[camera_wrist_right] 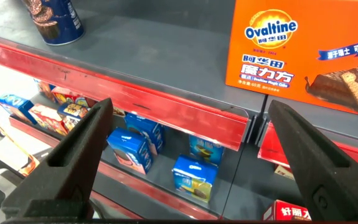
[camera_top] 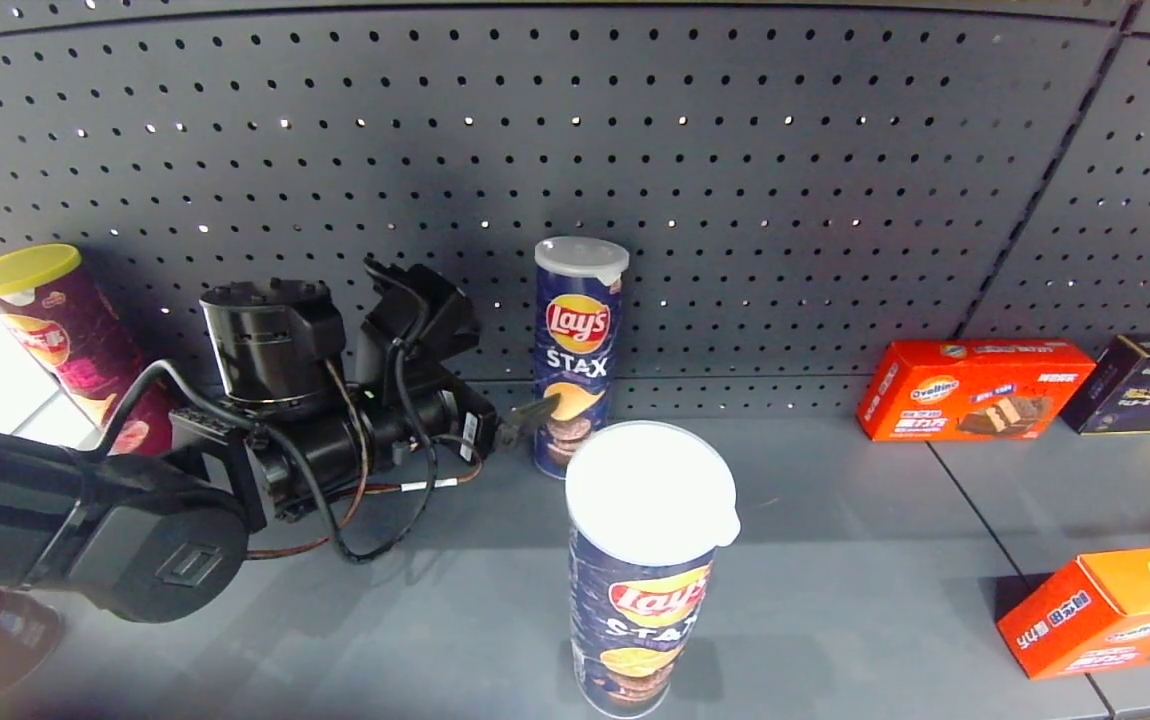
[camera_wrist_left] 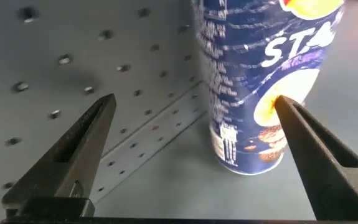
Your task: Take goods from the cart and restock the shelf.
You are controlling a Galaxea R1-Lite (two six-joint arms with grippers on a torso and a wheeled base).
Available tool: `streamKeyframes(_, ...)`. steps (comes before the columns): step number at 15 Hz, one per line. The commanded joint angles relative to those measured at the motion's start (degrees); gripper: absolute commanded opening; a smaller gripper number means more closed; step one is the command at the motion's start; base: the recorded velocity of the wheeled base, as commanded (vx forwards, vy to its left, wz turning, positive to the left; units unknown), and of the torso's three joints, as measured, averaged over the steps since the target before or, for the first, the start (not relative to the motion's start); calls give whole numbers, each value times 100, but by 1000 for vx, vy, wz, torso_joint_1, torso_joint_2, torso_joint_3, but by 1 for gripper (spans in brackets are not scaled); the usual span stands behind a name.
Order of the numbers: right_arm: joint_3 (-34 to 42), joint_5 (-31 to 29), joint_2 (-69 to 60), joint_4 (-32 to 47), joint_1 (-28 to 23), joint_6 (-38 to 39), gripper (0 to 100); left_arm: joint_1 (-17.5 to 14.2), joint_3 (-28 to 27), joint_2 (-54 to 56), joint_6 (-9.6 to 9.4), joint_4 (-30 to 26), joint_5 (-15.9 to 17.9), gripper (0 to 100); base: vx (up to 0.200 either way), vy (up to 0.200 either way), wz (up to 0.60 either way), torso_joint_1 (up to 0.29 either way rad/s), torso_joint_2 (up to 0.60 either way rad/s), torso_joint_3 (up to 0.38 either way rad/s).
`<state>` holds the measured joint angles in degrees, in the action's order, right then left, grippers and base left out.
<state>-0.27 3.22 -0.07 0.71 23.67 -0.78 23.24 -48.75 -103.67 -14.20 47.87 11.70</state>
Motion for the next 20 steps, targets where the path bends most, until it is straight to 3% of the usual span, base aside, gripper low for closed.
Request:
streamKeyframes(1,0,3,7,0,6,-1,100,-12,-20,-4,14,20,-37,100,0,0,0,0,0,0)
streamKeyframes(5,0,3,7,0,6,-1,100,-3,94,136,14,38,-10,100,0,0,0,0,0,0)
streamKeyframes(9,0,3,7,0,6,-1,100,-109,542,497,-4,38,-10,100,0,0,0,0,0,0)
streamKeyframes(11,0,3,7,0,6,-1,100,-170,718,549,-56,38,-160,100,0,0,0,0,0,0)
streamKeyframes(13,0,3,7,0,6,-1,100,-197,709,532,-127,20,-502,100,0,0,0,0,0,0)
streamKeyframes(20,0,3,7,0,6,-1,100,-205,568,154,-127,3,-590,100,0,0,0,0,0,0)
